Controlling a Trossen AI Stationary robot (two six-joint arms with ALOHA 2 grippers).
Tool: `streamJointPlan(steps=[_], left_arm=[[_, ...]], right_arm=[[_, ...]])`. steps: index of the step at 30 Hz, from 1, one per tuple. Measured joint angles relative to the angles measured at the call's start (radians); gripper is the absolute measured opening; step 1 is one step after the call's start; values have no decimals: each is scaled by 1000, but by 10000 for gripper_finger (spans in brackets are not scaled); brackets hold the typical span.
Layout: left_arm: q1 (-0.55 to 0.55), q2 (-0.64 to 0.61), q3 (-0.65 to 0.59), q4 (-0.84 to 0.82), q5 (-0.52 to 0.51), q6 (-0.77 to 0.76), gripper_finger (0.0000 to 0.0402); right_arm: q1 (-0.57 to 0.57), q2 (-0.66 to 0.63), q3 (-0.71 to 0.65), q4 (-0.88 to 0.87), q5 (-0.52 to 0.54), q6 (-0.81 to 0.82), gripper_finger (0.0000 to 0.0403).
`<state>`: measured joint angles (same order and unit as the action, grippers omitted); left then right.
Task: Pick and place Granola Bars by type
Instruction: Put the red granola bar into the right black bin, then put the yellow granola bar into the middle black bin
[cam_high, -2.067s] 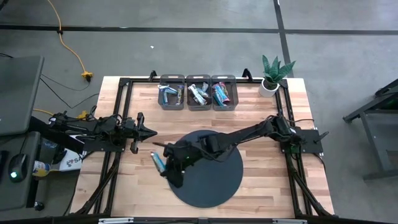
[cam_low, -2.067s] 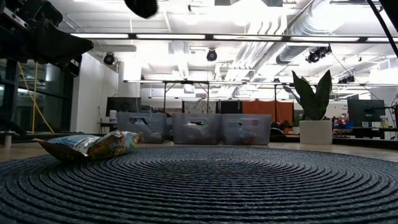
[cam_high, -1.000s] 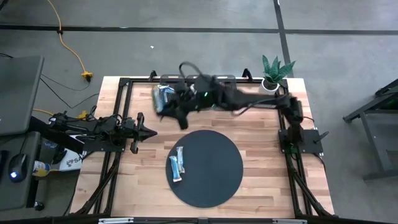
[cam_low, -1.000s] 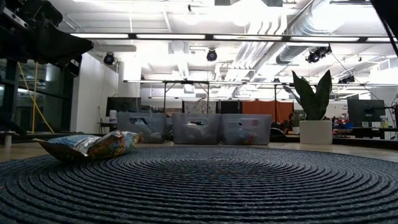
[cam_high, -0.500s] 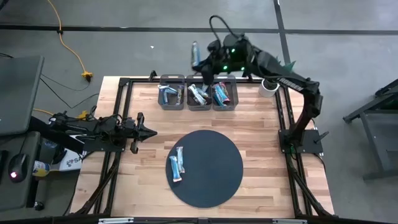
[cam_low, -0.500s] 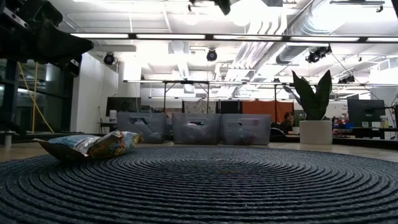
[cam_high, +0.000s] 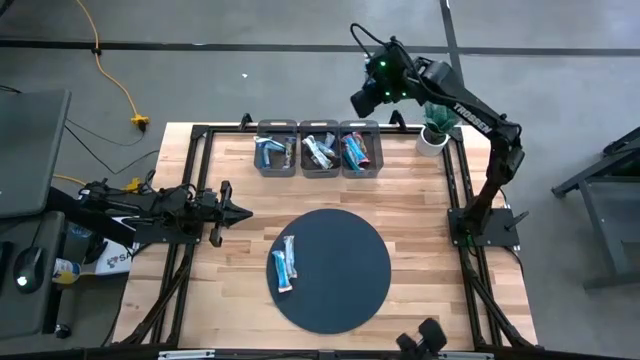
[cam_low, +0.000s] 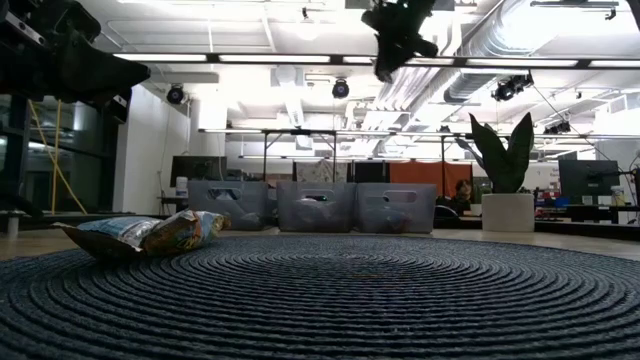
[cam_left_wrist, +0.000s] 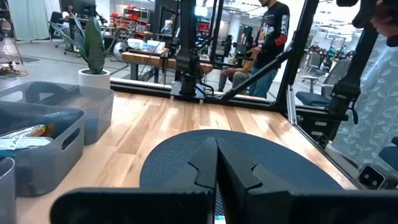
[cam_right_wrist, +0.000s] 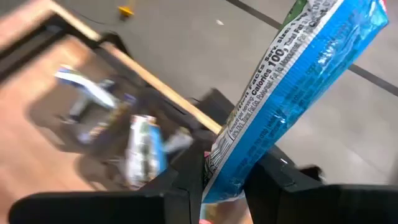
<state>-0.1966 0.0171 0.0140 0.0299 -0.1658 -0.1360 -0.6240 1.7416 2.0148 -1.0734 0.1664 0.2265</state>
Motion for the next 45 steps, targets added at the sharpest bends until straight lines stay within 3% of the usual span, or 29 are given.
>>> streamJointPlan(steps=[9,25,29,45], left_arm=[[0,0,0,0,0,0,1],[0,0,0,0,0,0,1],[0,0,0,0,0,0,1],[0,0,0,0,0,0,1]], right_arm=[[-23,75,0,-94,51,65,84],[16,270,-2,-227,-26,120,84],[24,296,-2,-247,-78,133,84],[47,317,-1,-246,-93,159,84]])
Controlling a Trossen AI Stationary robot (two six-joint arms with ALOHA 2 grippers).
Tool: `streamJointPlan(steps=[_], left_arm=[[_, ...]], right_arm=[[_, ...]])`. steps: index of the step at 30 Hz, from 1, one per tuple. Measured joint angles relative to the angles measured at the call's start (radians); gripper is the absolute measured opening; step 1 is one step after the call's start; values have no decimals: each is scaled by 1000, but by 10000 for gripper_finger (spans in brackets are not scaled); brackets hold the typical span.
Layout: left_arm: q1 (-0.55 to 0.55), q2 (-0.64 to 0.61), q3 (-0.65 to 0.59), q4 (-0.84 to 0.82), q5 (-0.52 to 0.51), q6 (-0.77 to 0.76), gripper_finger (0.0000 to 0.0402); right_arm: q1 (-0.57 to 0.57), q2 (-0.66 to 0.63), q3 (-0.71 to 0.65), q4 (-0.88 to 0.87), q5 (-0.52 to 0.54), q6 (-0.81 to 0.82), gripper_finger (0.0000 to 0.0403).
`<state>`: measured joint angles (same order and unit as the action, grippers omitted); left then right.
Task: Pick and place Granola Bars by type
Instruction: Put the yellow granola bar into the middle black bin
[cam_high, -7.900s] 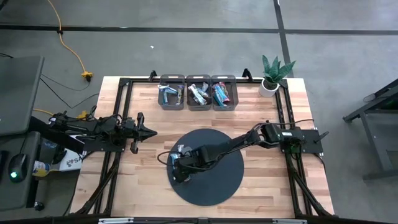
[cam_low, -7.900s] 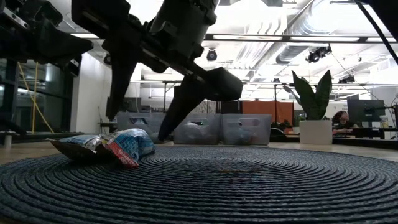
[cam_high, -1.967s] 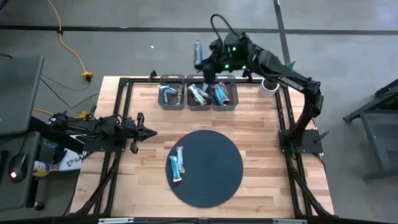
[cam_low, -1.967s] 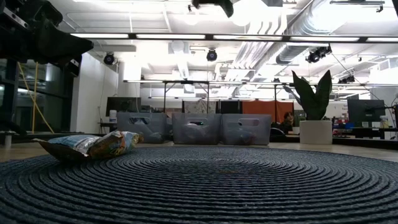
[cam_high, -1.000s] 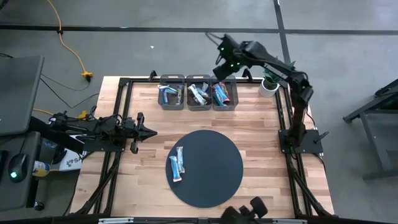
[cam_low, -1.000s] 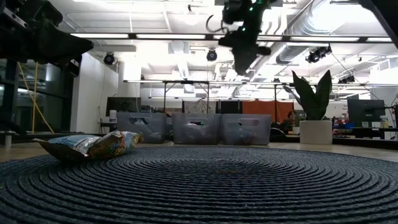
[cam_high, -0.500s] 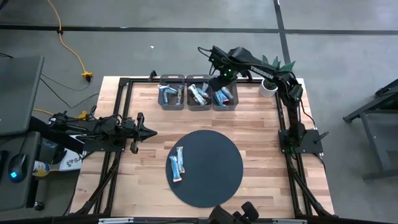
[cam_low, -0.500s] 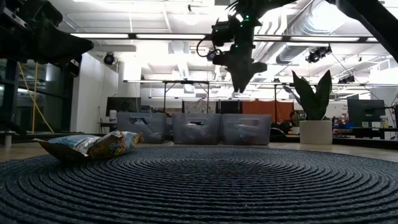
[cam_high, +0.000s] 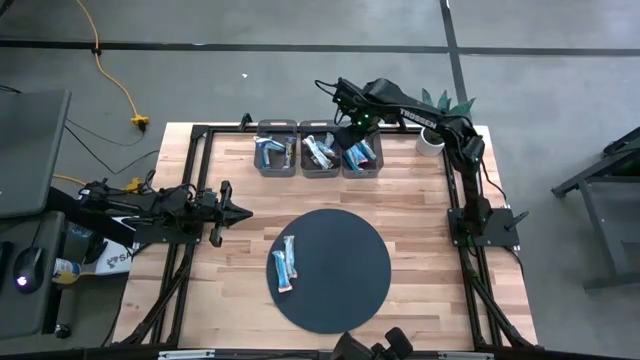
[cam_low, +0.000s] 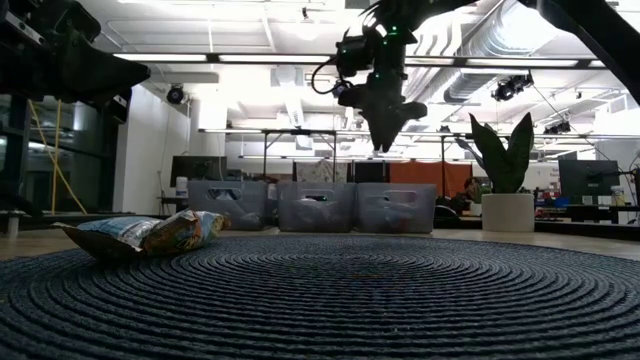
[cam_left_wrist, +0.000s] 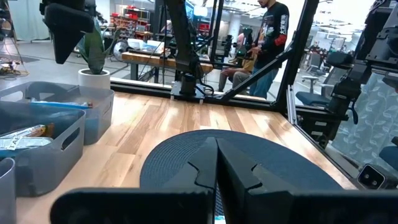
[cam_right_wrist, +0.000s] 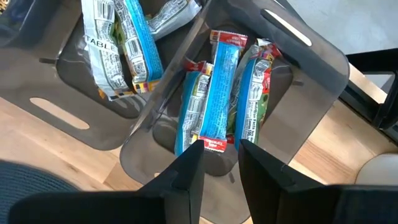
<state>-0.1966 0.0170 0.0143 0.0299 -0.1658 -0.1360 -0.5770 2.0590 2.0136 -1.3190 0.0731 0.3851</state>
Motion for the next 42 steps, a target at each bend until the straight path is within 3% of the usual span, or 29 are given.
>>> streamJointPlan(steps=[16,34,38,42], left_arm=[[0,0,0,0,0,0,1],[0,0,0,0,0,0,1],[0,0,0,0,0,0,1],[0,0,0,0,0,0,1]], right_arm=[[54,-21,1,91,-74,30,84],[312,-142,2,518,-100,70,84],[361,-152,2,666,-138,113,84],[410,-152,1,838,-257,158,84]])
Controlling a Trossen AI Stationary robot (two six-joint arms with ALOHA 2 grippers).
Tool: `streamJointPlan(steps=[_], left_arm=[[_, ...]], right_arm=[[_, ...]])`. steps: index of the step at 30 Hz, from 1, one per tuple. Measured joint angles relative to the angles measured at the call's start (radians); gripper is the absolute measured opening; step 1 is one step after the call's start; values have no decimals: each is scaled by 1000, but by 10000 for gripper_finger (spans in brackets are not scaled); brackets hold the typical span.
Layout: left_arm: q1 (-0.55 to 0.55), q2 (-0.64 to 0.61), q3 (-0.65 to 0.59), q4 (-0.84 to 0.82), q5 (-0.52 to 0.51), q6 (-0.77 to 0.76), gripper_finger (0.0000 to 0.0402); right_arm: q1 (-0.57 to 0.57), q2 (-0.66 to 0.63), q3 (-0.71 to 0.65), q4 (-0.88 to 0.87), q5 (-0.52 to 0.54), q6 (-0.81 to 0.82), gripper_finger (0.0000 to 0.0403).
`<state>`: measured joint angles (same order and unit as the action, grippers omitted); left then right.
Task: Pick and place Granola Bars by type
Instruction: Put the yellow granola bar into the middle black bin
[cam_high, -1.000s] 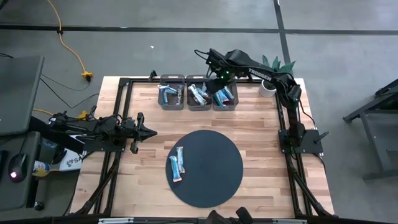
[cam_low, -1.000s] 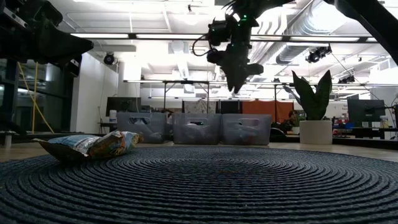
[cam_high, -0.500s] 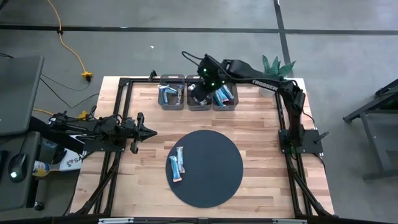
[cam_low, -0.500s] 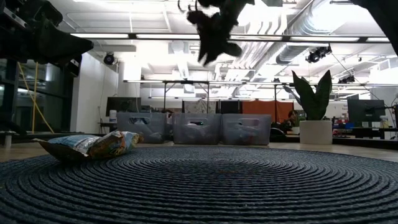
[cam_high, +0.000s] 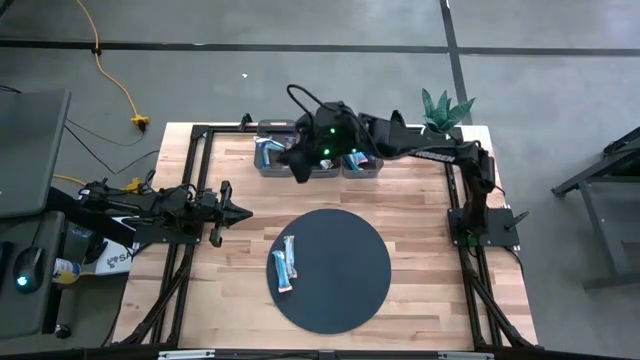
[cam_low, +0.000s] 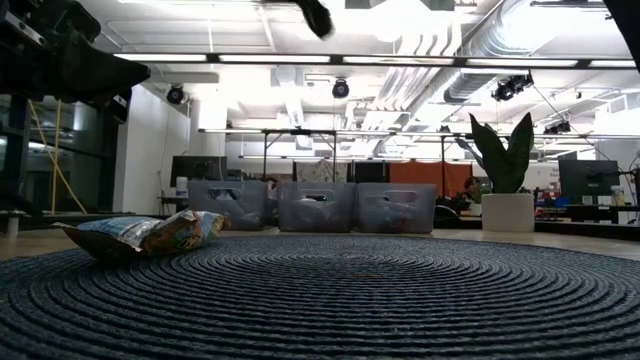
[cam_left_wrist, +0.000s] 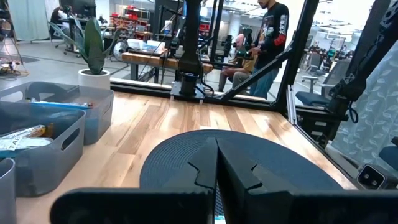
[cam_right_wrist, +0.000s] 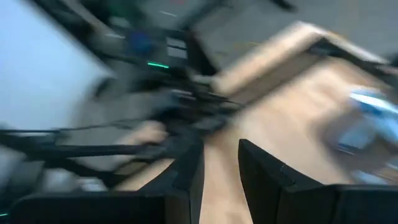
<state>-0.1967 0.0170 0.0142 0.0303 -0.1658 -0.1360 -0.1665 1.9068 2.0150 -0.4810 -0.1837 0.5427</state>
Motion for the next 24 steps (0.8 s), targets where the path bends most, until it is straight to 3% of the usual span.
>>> streamJointPlan(steps=[4,8,20,24], left_arm=[[0,0,0,0,0,0,1],[0,0,0,0,0,0,1],[0,0,0,0,0,0,1],[0,0,0,0,0,0,1]], right_arm=[[56,1,0,133,-67,41,84],[123,4,0,199,-62,41,84],[330,10,0,262,165,-78,84],[357,35,0,358,187,-58,84]])
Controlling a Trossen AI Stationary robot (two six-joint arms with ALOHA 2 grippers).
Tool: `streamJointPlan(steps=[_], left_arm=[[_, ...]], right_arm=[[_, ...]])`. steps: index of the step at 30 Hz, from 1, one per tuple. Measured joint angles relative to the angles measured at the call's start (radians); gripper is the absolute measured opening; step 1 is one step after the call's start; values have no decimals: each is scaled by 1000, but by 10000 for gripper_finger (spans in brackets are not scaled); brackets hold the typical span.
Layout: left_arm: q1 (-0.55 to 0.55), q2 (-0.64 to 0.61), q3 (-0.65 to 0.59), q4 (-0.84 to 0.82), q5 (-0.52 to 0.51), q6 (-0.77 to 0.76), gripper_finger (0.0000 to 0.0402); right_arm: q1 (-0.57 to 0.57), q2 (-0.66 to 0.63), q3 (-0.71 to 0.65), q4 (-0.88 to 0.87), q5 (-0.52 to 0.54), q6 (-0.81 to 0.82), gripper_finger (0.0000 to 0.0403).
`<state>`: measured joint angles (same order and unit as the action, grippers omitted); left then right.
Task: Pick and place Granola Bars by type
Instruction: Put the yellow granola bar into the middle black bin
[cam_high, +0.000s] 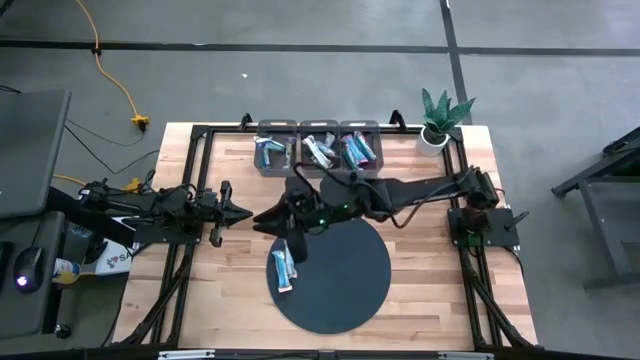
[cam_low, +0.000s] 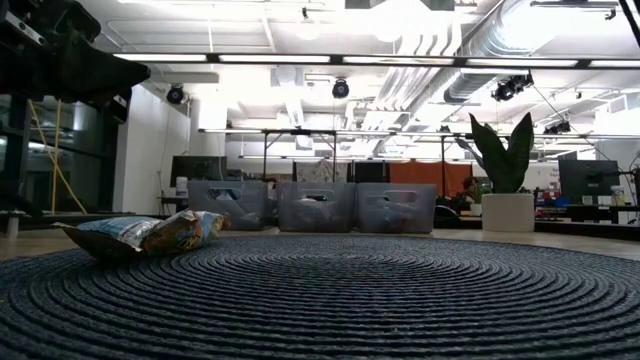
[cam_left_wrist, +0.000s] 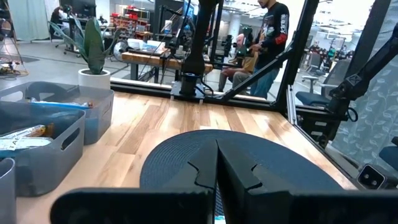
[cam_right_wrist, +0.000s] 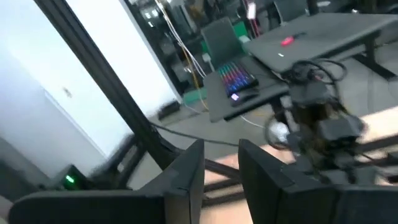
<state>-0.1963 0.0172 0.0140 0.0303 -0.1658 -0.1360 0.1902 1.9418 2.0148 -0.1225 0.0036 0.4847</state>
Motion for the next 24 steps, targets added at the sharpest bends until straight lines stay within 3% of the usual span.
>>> streamJointPlan(steps=[13,24], left_arm=[[0,0,0,0,0,0,1],[0,0,0,0,0,0,1]], right_arm=[[6,150,0,-17,50,147,85],[6,262,0,-319,-24,440,85]])
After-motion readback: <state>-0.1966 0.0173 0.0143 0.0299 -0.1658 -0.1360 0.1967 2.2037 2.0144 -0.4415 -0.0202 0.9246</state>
